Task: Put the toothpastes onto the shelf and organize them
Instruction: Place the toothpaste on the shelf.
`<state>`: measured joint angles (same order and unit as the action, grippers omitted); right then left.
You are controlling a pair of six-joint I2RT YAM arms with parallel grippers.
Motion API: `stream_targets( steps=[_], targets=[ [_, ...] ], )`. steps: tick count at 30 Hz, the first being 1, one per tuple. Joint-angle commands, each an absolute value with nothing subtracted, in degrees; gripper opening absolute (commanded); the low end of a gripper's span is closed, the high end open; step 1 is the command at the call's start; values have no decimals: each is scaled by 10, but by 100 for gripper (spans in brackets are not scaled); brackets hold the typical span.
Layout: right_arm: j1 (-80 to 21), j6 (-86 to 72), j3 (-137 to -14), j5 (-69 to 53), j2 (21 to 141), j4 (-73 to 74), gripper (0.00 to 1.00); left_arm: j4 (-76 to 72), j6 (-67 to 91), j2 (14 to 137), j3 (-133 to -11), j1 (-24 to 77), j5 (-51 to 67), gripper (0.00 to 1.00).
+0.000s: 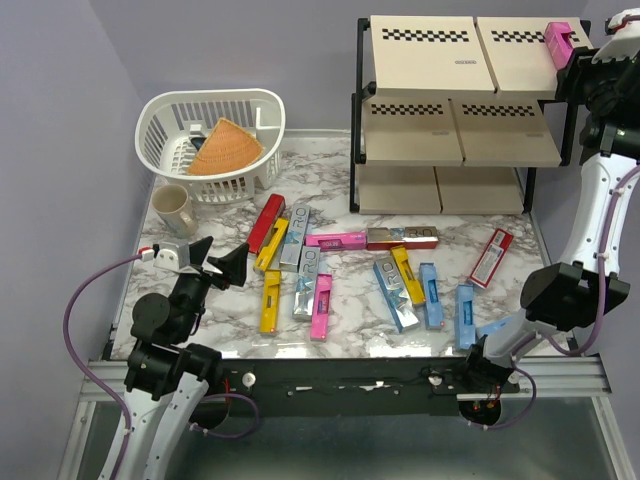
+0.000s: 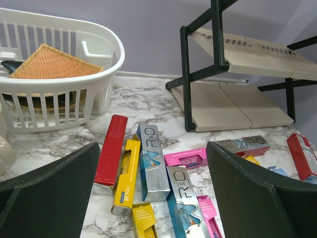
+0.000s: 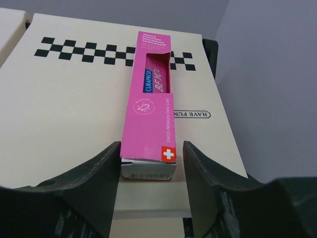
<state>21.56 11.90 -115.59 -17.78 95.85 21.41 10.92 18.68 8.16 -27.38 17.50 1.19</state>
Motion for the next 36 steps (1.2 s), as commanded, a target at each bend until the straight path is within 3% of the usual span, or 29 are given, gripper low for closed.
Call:
stream_targets(
  steps=[1, 9, 16, 22, 26, 31, 36],
  targets=[
    [226, 122, -1180, -192, 979, 198, 64, 113, 180, 80, -282, 176, 23, 99],
    [234, 112, -1169, -177, 965, 185, 75, 113, 179, 78, -281, 176, 23, 99],
    [235, 81, -1169, -234, 928, 189, 95, 112, 180, 71, -281, 175, 25, 99],
    [234, 2, -1135, -273, 847, 187, 100, 110, 180, 61, -282, 175, 28, 99],
    [225, -82, -1036, -290, 762, 160, 100, 110, 181, 48, -281, 175, 26, 99],
    [187, -182, -799, -248, 635, 108, 100, 112, 182, 36, -283, 176, 26, 99],
    [78, -205, -593, -178, 500, 94, 100, 115, 184, 20, -283, 180, 25, 99]
  ],
)
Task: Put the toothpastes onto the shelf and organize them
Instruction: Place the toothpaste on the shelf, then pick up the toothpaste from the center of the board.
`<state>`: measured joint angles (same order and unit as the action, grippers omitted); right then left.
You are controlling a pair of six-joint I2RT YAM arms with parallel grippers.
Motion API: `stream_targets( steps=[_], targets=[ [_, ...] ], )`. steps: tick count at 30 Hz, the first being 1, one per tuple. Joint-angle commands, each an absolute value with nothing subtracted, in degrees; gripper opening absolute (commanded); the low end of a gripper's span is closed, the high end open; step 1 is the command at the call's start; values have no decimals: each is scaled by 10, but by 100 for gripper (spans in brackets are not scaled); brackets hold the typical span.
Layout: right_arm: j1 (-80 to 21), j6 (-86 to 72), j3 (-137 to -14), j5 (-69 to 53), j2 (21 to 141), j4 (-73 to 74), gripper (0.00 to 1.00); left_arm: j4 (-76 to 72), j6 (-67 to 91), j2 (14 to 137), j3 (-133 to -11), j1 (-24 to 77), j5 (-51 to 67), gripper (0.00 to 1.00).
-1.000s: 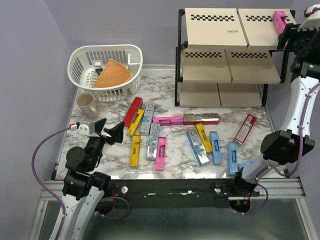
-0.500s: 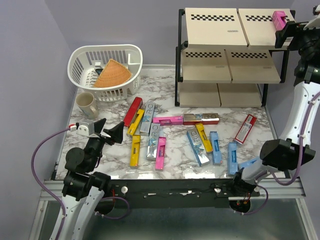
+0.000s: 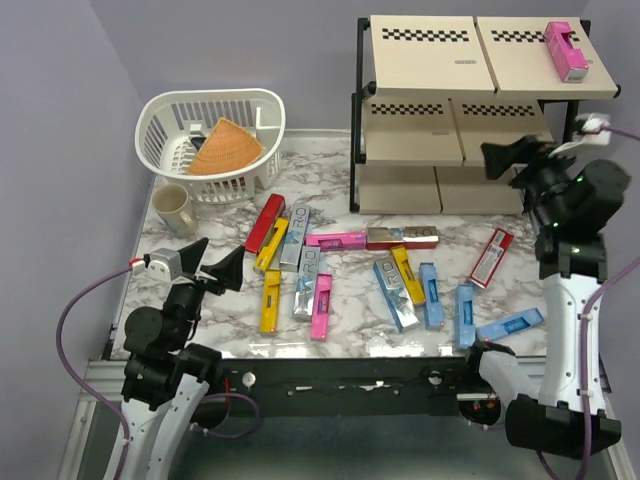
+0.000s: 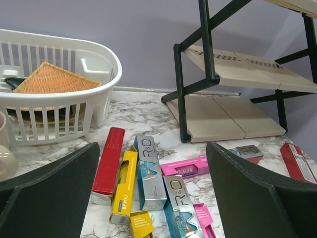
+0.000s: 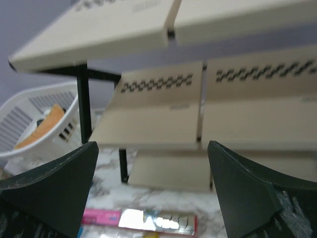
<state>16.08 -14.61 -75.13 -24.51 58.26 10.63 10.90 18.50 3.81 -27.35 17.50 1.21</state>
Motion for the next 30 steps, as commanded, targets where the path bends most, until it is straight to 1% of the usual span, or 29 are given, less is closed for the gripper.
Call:
stream_targets(
  steps=[1, 2, 6, 10, 11, 13, 14, 16, 17, 19, 20, 21, 22, 23, 26, 29, 30],
  targets=[
    [60, -213, -556, -168, 484, 93, 100, 115, 185, 19, -283, 182, 25, 99],
    [23, -221, -493, -160, 464, 85, 100, 115, 185, 17, -283, 182, 25, 99],
    [-65, -265, -345, -126, 403, 54, 100, 115, 187, 15, -284, 182, 25, 99],
    [-172, -281, -260, -92, 412, 40, 100, 118, 188, 18, -286, 182, 24, 99],
    [-227, -286, -248, -78, 424, 32, 100, 119, 188, 21, -286, 181, 25, 99],
    [-284, -315, -209, -36, 430, 13, 100, 120, 187, 23, -287, 180, 25, 99],
    [-338, -327, -198, -22, 444, -14, 100, 120, 189, 25, -287, 178, 25, 99],
    [-393, -360, -184, 23, 470, -27, 100, 121, 190, 28, -287, 171, 25, 99],
    [-449, -369, -185, 40, 485, -36, 100, 122, 192, 30, -287, 169, 25, 99],
    [-508, -395, -204, 96, 552, -41, 100, 121, 192, 33, -287, 163, 26, 99],
    [-567, -402, -216, 113, 575, -35, 100, 120, 193, 34, -287, 161, 27, 99],
    [-596, -421, -231, 151, 631, -28, 100, 120, 194, 34, -287, 160, 27, 99],
    [-625, -431, -250, 167, 656, -22, 100, 122, 194, 34, -287, 159, 27, 99],
    [-675, -438, -285, 181, 685, -9, 100, 122, 195, 35, -287, 158, 28, 99],
    [-738, -475, -340, 214, 779, -1, 100, 125, 195, 37, -287, 156, 29, 99],
    [-782, -502, -417, 261, 852, 66, 100, 126, 195, 40, -287, 154, 30, 99],
    [-792, -511, -457, 295, 868, 86, 100, 126, 196, 40, -287, 153, 32, 99]
  ],
)
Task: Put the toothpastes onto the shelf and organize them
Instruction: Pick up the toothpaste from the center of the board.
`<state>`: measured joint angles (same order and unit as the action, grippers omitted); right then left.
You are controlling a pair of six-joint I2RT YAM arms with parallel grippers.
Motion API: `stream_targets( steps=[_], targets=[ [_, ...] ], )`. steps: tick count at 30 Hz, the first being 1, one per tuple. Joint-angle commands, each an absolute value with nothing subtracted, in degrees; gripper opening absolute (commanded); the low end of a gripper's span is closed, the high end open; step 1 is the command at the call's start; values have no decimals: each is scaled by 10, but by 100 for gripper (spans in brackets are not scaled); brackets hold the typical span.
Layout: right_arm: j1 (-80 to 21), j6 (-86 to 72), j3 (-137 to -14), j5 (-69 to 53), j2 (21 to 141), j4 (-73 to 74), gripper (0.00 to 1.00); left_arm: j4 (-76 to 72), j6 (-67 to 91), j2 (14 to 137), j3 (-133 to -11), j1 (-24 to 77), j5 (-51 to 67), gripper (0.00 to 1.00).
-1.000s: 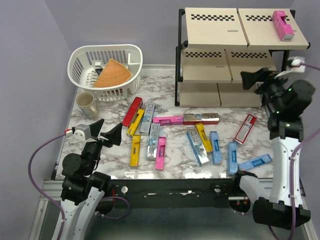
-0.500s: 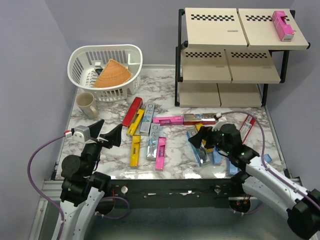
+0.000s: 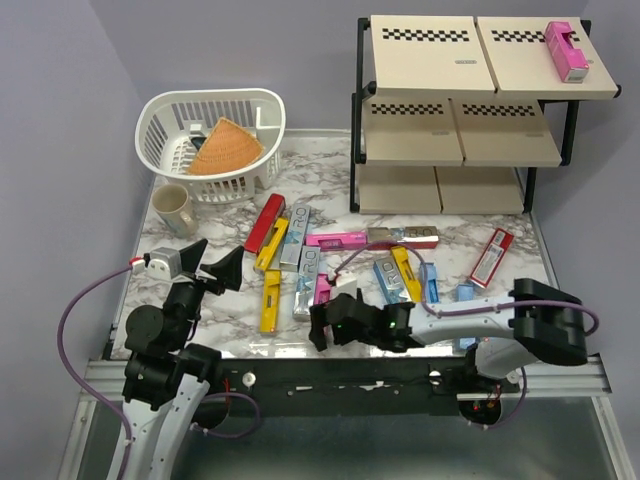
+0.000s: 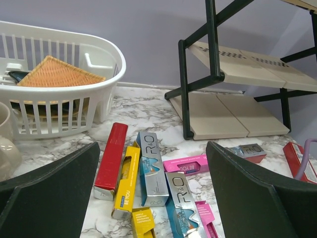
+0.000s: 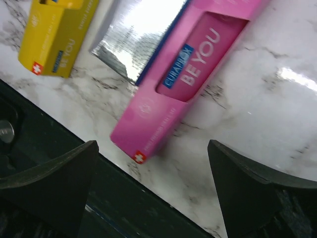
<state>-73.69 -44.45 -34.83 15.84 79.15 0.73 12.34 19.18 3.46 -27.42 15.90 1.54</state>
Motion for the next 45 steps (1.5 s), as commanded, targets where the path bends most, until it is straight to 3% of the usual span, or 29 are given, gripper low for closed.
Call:
stream_targets(
  steps=[1, 9, 16, 20, 30, 36, 45],
  targets=[
    [-799, -516, -476, 310, 879, 107, 100, 125, 197, 41, -287, 153, 33, 99],
    [-810, -545, -574, 338, 984, 224, 99, 123, 199, 40, -287, 152, 38, 99],
    [-811, -570, -595, 332, 1018, 301, 91, 123, 199, 39, -286, 152, 41, 99],
    [-811, -583, -539, 331, 971, 276, 82, 124, 199, 41, -286, 152, 43, 99],
    [-810, -549, -433, 342, 914, 195, 76, 121, 199, 46, -285, 151, 47, 99],
    [-810, -512, -397, 345, 908, 111, 67, 122, 198, 47, -285, 151, 47, 99],
    [-810, -526, -390, 392, 908, 103, 46, 123, 199, 53, -286, 149, 47, 99]
  ],
)
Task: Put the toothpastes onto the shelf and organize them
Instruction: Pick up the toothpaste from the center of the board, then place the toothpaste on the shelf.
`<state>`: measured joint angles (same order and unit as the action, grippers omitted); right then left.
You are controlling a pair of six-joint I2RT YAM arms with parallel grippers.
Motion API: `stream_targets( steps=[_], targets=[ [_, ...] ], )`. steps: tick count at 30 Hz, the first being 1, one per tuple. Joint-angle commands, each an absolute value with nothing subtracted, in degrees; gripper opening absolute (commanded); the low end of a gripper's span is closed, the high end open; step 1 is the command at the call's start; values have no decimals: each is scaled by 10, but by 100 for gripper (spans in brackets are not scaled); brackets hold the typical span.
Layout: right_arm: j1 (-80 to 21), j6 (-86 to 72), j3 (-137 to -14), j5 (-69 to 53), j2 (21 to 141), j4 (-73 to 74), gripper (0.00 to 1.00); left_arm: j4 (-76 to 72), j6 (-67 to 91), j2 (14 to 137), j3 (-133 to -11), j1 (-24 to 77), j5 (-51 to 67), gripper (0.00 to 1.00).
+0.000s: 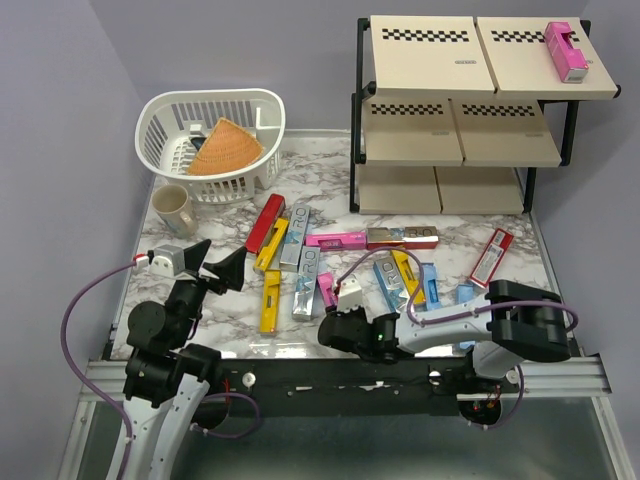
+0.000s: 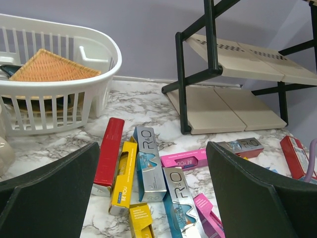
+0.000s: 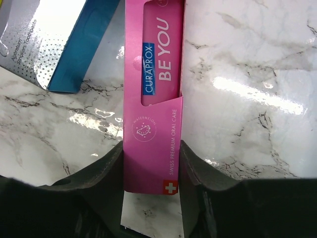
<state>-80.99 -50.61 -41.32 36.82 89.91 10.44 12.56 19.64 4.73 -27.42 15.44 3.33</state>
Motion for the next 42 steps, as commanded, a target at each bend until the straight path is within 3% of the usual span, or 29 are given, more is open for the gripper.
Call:
stream_targets(
  steps=[1, 14, 25, 34, 40, 42],
  targets=[
    [-811, -532, -384, 397, 902, 106, 46, 122, 199, 53, -286, 149, 47, 99],
    [-808, -454, -483, 453, 717, 407, 43, 120, 200, 60, -285, 147, 54, 99],
    [-658, -132, -713, 433, 563, 475, 44, 120, 200, 64, -285, 147, 59, 99],
    [-450, 97, -984, 367, 605, 436, 45, 117, 200, 71, -283, 148, 64, 99],
    [-331, 189, -1147, 316, 697, 420, 46, 116, 200, 74, -283, 148, 68, 99],
    [-271, 188, -1187, 250, 741, 430, 46, 116, 199, 76, -283, 149, 69, 99]
  ],
)
